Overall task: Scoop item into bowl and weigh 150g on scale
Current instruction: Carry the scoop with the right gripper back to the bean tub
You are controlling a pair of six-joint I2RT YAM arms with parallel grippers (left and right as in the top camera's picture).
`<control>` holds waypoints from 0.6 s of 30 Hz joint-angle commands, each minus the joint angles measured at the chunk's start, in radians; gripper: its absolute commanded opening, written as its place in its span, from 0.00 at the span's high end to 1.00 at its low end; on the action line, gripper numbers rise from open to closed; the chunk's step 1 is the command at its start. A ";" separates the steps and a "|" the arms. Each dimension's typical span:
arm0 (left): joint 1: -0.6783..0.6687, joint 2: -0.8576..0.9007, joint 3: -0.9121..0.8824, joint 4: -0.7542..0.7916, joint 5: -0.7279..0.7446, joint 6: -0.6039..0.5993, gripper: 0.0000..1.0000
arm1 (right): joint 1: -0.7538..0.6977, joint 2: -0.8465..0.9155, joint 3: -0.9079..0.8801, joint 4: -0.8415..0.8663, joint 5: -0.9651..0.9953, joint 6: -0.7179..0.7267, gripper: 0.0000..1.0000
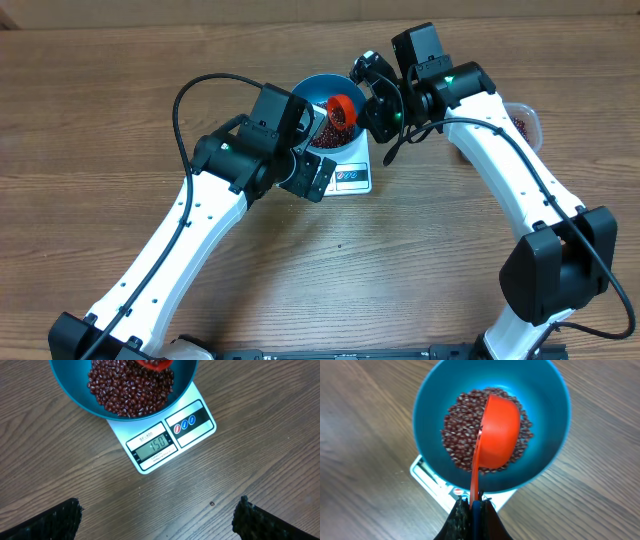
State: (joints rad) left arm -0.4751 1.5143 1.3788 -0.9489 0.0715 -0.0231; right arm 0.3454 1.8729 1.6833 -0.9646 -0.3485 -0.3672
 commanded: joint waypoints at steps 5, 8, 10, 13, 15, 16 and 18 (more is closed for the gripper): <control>0.005 -0.018 -0.003 0.004 0.007 -0.006 0.00 | -0.077 -0.027 0.033 0.001 -0.238 0.005 0.96; 0.005 -0.018 -0.003 0.004 0.007 -0.006 0.01 | -0.133 -0.027 0.033 -0.005 -0.342 0.005 0.96; 0.005 -0.018 -0.003 0.004 0.007 -0.006 0.00 | -0.180 -0.028 0.033 -0.014 -0.415 0.005 0.96; 0.005 -0.018 -0.003 0.004 0.007 -0.006 0.00 | -0.265 -0.039 0.033 -0.041 -0.485 0.005 0.96; 0.005 -0.018 -0.003 0.004 0.007 -0.006 0.00 | -0.314 -0.052 0.033 -0.058 -0.504 0.005 0.96; 0.005 -0.018 -0.003 0.004 0.007 -0.006 0.00 | -0.343 -0.062 0.033 -0.067 -0.509 0.005 0.96; 0.005 -0.018 -0.003 0.004 0.007 -0.006 0.00 | -0.413 -0.095 0.033 -0.085 -0.506 0.005 0.96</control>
State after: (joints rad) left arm -0.4751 1.5143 1.3788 -0.9489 0.0715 -0.0231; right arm 0.0048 1.8629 1.6836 -1.0412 -0.7864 -0.3649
